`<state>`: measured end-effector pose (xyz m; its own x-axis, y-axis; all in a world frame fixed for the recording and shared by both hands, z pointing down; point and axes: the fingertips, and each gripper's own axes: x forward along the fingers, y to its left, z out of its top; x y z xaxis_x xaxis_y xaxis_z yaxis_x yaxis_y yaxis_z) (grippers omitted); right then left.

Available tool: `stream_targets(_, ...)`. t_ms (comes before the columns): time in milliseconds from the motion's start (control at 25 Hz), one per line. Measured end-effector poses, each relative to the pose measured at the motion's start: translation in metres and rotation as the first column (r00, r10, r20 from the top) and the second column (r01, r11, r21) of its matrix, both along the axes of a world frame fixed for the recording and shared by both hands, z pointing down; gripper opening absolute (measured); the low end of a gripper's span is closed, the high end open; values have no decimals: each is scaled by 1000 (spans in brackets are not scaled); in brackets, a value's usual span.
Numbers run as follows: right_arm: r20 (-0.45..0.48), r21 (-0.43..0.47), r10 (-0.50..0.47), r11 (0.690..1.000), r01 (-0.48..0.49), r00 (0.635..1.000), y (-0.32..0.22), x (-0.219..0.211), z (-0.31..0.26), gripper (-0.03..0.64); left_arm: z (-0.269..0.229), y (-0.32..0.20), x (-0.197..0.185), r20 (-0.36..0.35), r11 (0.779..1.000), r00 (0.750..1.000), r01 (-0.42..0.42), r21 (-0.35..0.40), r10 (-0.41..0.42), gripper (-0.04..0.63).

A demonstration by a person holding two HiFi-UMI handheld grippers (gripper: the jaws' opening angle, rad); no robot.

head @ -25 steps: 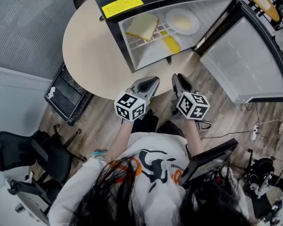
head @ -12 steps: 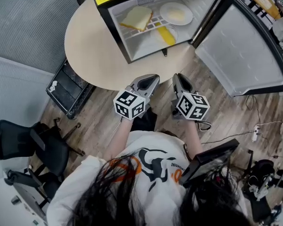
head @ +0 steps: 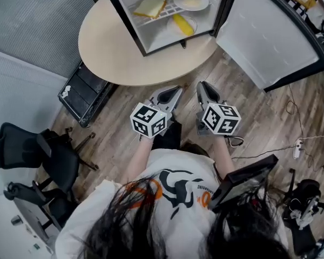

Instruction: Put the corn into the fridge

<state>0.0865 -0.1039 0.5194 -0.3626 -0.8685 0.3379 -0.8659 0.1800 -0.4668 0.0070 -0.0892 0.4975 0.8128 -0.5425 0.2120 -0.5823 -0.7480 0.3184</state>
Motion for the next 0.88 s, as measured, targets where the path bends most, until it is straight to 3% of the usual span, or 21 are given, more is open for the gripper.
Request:
stream_targets(360, 16, 10, -72, 997, 72, 997, 68, -8, -2, 58, 6, 78, 7, 25, 1000, 999, 22, -7, -21, 11)
stream_targets(880, -11, 46, -116, 992, 116, 993, 101, -9, -18, 57, -9, 107, 4, 18, 998, 999, 51, 34, -52, 12)
